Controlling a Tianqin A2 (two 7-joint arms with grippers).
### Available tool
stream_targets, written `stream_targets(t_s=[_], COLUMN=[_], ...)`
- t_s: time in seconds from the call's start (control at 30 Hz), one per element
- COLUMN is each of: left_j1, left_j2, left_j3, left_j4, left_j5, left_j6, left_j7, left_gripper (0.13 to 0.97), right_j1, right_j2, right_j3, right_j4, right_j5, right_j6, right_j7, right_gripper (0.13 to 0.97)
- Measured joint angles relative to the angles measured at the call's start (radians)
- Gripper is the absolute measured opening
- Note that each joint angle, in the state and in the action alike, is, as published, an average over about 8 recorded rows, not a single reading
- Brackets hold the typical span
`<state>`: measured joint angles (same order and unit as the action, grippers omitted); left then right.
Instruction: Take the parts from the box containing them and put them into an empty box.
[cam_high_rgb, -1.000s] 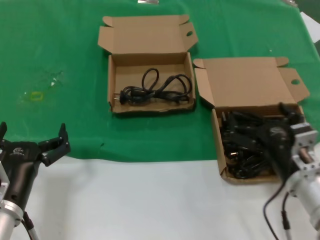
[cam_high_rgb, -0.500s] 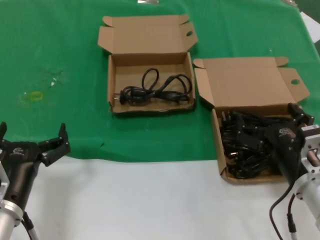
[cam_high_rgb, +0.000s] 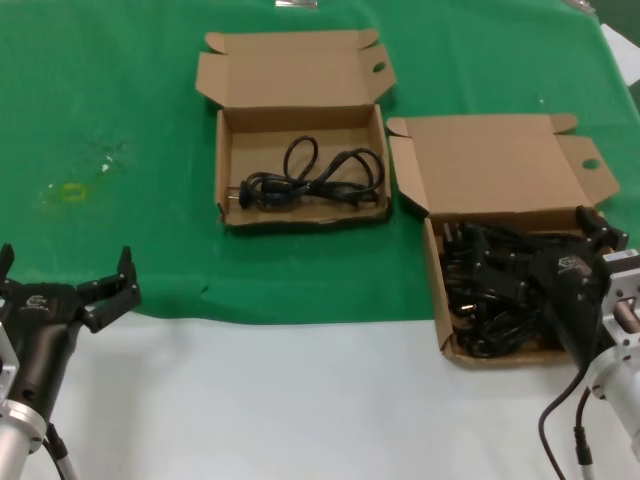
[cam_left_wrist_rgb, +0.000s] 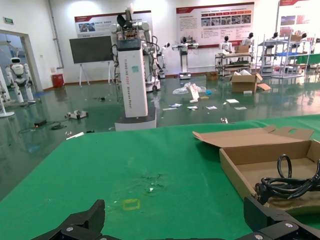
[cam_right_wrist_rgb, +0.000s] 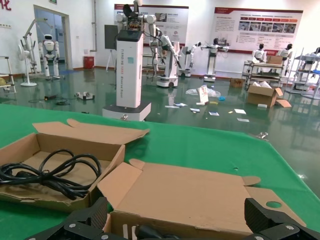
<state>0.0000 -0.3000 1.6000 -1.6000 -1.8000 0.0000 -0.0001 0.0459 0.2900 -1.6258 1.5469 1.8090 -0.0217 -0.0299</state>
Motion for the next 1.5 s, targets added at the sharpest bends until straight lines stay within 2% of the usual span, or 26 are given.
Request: stream_targets(t_s=[1.5], left_j1=[0.000], left_j2=[0.000], left_j3=[0.000], left_j4=[0.000], left_j5=[0.000], left_j6=[0.000], left_j7=[0.000], left_gripper=[0.966], right_j1=[0.000], right_j2=[0.000], right_j3=[0.000], right_j4=[0.000], right_j5=[0.000], right_j6=[0.000], right_j7=[0.000], right_gripper=[0.966])
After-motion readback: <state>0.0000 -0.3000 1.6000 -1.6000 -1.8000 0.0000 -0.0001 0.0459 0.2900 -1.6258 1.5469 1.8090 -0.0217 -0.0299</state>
